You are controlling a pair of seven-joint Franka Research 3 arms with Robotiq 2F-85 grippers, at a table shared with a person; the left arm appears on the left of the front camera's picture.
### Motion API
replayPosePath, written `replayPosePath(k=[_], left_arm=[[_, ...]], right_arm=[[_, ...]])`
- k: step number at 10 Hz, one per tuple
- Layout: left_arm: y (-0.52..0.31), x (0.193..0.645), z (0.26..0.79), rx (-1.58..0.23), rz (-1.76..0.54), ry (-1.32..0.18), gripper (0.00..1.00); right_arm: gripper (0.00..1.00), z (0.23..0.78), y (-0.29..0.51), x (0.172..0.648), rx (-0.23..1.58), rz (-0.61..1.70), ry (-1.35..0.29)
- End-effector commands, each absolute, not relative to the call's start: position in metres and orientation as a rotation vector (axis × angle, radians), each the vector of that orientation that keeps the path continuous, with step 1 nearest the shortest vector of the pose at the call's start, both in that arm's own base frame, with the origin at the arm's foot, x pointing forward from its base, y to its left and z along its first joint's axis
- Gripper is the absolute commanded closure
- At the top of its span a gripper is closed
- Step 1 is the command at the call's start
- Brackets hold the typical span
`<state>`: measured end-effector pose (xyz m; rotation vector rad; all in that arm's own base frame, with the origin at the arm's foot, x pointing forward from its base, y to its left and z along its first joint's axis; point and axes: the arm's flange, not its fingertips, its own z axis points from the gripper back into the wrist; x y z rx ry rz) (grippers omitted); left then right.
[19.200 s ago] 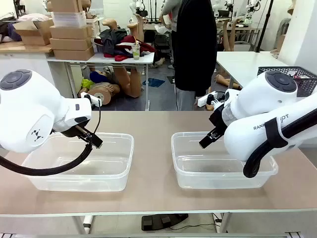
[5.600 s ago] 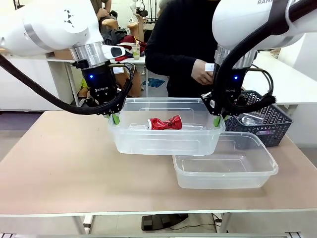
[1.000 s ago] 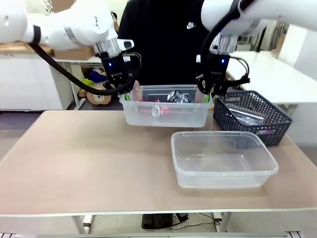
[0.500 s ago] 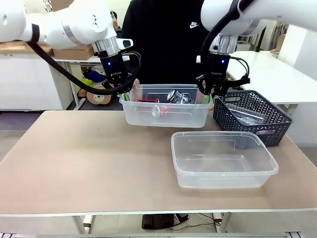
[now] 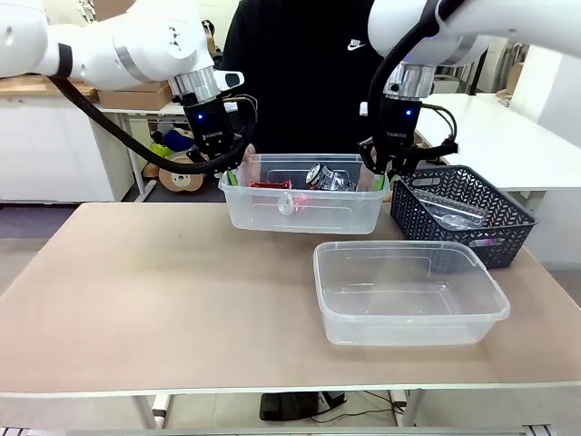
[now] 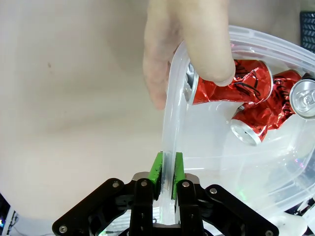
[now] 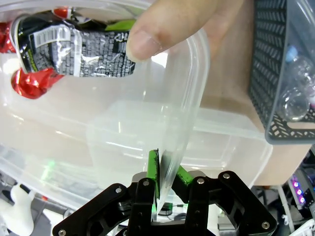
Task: Sort the waste into each basket.
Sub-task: Release the Organizing box you were holding.
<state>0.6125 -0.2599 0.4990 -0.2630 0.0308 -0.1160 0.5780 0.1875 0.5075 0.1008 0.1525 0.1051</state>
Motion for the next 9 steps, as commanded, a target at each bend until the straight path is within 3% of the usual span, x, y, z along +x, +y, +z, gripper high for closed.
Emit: replayPosePath(k=[1,2,3,4,5,6,7,9], left_arm=[[-0.266,0.611,0.501,-0.298,-0.172,0.025,0.31],[-0.270,0.606,0.504,-0.280,-0.188,0.004,0.31],[-0.271,0.600,0.511,-0.269,-0.196,-0.033,0.00],[-0.267,0.592,0.521,-0.282,-0.204,-0.100,0.27],[-0.261,0.584,0.531,-0.317,-0.160,-0.242,0.00],[-0.257,0.576,0.539,-0.346,-0.136,-0.364,0.00],[-0.253,0.568,0.545,-0.358,-0.139,-0.444,0.00],[-0.245,0.555,0.551,-0.384,-0.185,-0.548,0.00]], right_arm=[[0.33,0.517,0.174,0.563,0.134,0.080,0.090],[0.34,0.523,0.167,0.551,0.130,0.063,0.029],[0.00,0.528,0.164,0.544,0.157,0.071,-0.039],[0.00,0.533,0.160,0.539,0.165,0.065,-0.127],[0.00,0.538,0.157,0.535,0.198,0.070,-0.215],[0.10,0.543,0.154,0.531,0.219,0.067,-0.293],[0.01,0.549,0.152,0.525,0.243,0.078,-0.358],[0.00,0.555,0.147,0.515,0.260,0.074,-0.470]])
